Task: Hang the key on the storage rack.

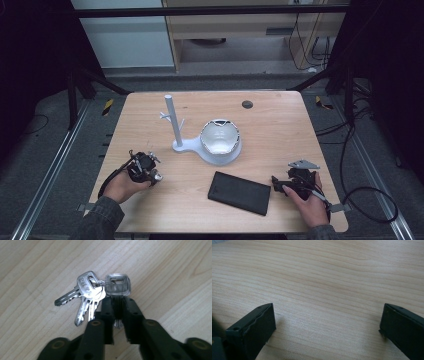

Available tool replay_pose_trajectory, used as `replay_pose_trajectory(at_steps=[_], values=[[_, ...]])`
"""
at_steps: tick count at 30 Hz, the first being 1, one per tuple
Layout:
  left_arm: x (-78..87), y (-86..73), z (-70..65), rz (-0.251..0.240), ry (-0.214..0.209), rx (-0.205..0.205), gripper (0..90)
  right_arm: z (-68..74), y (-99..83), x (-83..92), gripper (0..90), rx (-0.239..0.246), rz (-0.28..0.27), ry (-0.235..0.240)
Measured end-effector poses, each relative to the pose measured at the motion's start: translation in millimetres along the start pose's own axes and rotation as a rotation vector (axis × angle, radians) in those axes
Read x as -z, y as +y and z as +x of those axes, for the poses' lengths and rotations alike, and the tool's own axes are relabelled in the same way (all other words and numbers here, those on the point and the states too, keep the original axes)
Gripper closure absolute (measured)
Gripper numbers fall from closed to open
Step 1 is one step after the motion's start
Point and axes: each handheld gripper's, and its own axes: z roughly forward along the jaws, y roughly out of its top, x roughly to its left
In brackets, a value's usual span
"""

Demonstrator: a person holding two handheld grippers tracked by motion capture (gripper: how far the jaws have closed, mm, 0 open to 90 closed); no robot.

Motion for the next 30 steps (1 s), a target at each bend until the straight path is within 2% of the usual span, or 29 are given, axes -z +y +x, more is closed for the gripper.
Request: replay_pose_trajectory(at_steps=[4,8,9,14,18,21,25,30], values=[[0.6,1.2,-4.4,0.006,0.022,-0.012,80.5,-0.1,0.0,0.0,0.4,0.001,0.0,0.0],[4.0,1.0,-7.0,0.012,0.008,-0.027,80.4,0.1,0.0,0.0,0.4,0.0,0.0,0.0],[4.4,0.8,-7.0,0.021,0.009,-0.034,80.4,0.1,0.0,0.0,0.4,0.0,0.0,0.0],[12.5,0.9,-5.7,-0.001,0.018,-0.029,80.4,0.2,-0.1,0.1,0.4,0.002,0.001,-0.001],[17.8,1.7,-5.9,0.005,0.028,-0.043,80.5,0.2,-0.1,0.1,0.4,0.002,0.001,-0.001],[24.4,2.1,-4.9,-0.016,0.027,-0.04,83.8,0.3,-0.1,0.2,0.4,0.002,0.001,-0.001],[26.9,2.1,-3.3,0.002,0.037,-0.052,84.0,0.3,-0.1,0.2,0.4,0.002,0.001,-0.001],[31.4,2.9,-2.9,-0.002,0.028,-0.053,84.0,0.3,-0.2,0.2,0.4,0.003,0.001,0.0]])
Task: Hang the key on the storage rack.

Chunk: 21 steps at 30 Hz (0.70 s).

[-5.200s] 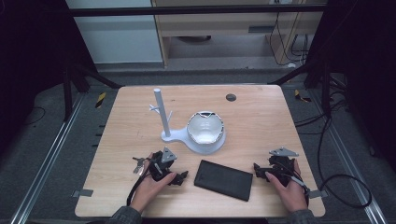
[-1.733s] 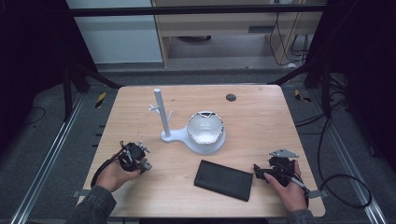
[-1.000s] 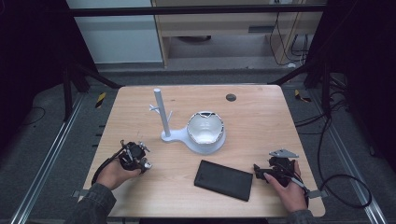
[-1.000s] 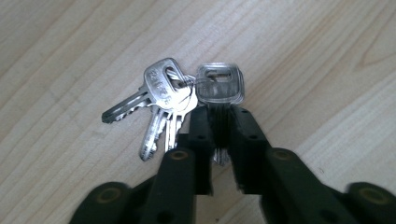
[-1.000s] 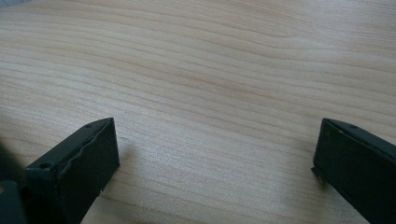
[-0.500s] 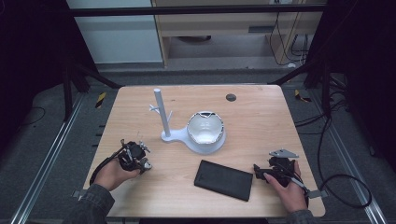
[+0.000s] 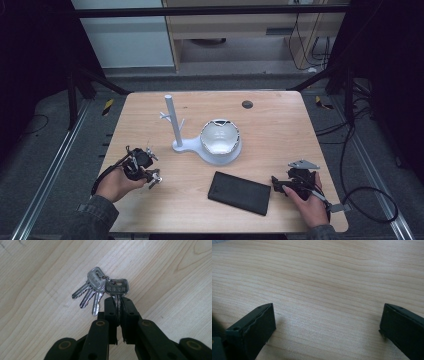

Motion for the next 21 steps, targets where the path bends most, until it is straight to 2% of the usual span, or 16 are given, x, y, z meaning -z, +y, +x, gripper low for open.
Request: replay_pose_trajectory(at_steps=[5,9,13,16,21], values=[[14.4,4.5,0.1,0.007,0.006,-0.023,84.0,0.0,0.0,0.0,0.4,0.001,0.0,0.0],[29.1,6.6,1.3,-0.02,0.005,-0.022,84.1,0.0,0.0,0.0,0.4,0.0,0.0,0.0],[51.9,9.0,0.4,-0.057,0.011,-0.031,84.1,0.0,0.0,0.0,0.4,0.001,0.0,0.0],[68.7,12.9,0.5,-0.085,0.02,-0.041,84.1,-0.1,0.0,0.0,0.4,0.001,0.0,0.0],[91.1,21.5,2.0,-0.101,0.047,-0.053,84.1,0.0,0.0,0.0,0.4,0.001,0.0,0.0]])
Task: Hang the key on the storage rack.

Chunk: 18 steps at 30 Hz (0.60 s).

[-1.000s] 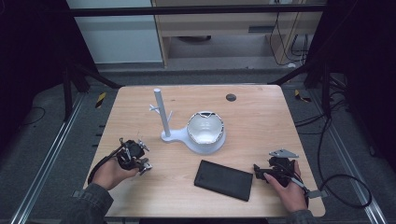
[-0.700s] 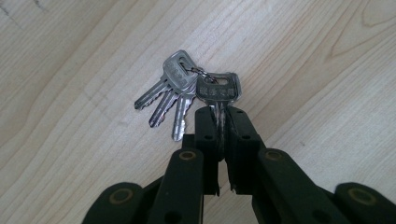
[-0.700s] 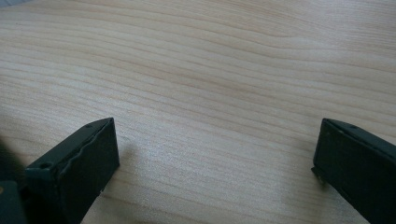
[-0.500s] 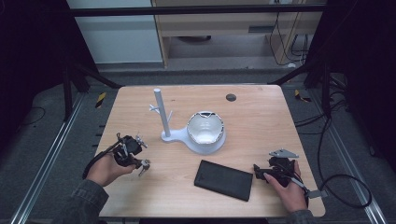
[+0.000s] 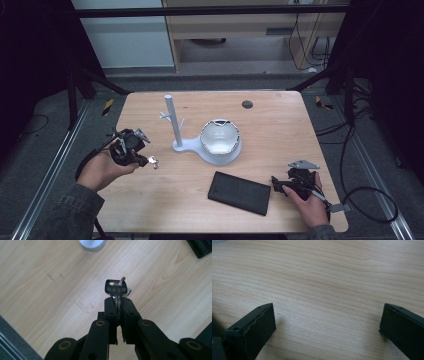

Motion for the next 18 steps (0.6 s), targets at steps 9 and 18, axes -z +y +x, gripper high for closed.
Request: replay_pose_trajectory(at_steps=[9,18], values=[[27.8,13.8,8.9,-0.037,0.021,-0.01,84.1,0.2,0.1,0.0,0.4,-0.003,-0.001,0.002],[50.4,22.6,18.6,-0.063,0.033,0.007,84.1,0.2,0.2,-0.1,0.4,-0.002,0.001,-0.001]])
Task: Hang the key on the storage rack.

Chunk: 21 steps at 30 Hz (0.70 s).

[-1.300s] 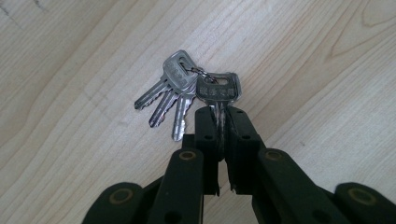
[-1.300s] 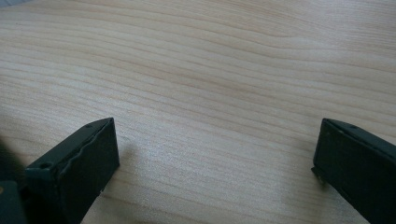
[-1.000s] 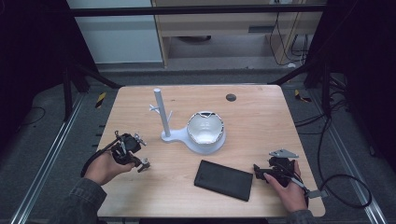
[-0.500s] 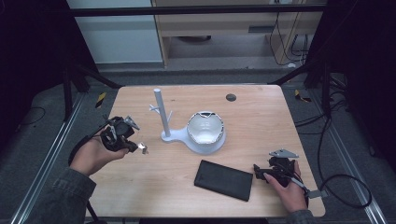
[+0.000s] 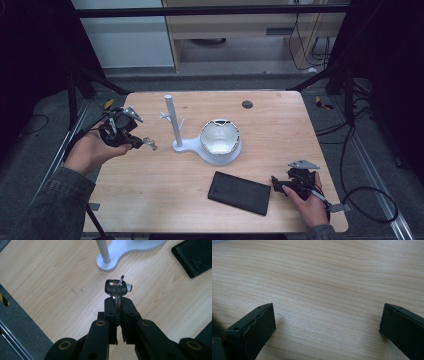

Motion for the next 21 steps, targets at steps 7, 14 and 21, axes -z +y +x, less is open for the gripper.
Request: replay_pose_trajectory(at_steps=[7,14,21], values=[[9.4,9.9,4.8,-0.007,0.009,0.003,84.2,-0.1,0.0,-0.2,0.4,0.002,-0.001,-0.001],[16.5,20.8,6.1,-0.014,0.011,0.002,84.1,-0.2,0.0,-0.2,0.4,0.004,-0.001,-0.001],[21.0,31.6,6.9,-0.004,0.016,-0.012,84.1,-0.1,-0.1,-0.2,0.4,0.004,-0.001,-0.002]])
